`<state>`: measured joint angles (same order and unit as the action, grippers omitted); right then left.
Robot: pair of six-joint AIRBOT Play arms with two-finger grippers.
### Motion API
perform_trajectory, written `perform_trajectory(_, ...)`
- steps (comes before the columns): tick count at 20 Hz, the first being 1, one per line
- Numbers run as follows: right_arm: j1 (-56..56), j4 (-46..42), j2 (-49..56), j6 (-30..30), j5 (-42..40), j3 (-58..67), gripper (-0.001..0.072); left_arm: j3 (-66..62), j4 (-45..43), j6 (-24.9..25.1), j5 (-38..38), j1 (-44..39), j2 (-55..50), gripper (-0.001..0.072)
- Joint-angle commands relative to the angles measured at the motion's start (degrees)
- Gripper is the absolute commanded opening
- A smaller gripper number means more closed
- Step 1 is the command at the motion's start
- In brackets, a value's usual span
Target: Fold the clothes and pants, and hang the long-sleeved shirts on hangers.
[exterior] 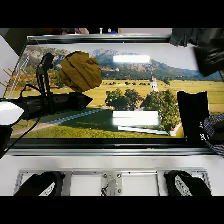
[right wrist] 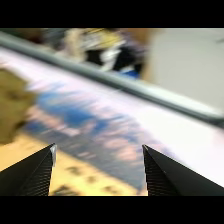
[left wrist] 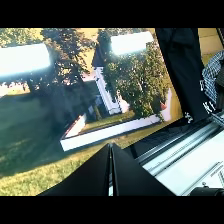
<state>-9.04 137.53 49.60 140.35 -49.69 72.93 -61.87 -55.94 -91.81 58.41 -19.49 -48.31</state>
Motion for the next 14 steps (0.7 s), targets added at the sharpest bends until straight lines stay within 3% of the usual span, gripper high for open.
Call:
perform_trajectory(1, 13.86, 0.24, 4.98, -2.64, -6.91, -0.09, 0.0575, -0.04, -0.02, 0.02, 0.13, -0.04, 0.00, 0.0017)
perform_trajectory(5, 22.08, 0.22, 7.78, -2.64, -7.13, -0.09, 0.0564, -0.04, 0.00, 0.00, 0.11, -0.04, 0.00, 0.0018)
perform_trajectory(6, 23.19, 0.22, 8.24, -2.62, -7.28, -0.09, 0.0428, -0.04, 0.00, 0.00, 0.09, -0.04, -0.02, 0.0017)
perform_trajectory(7, 24.02, 0.22, 8.61, -2.60, -7.65, -0.09, 0.0158, -0.04, 0.00, 0.00, 0.11, -0.04, 0.00, 0.0018)
perform_trajectory(8, 24.50, 0.24, 8.90, -2.60, -8.15, -0.09, 0.0032, -0.04, 0.02, 0.00, 0.11, -0.04, 0.00, 0.0018)
perform_trajectory(14, 24.65, 0.20, 9.46, -2.60, -10.51, -0.09, 0.0025, -0.04, 0.11, 0.00, 0.07, -0.04, 0.00, 0.0017)
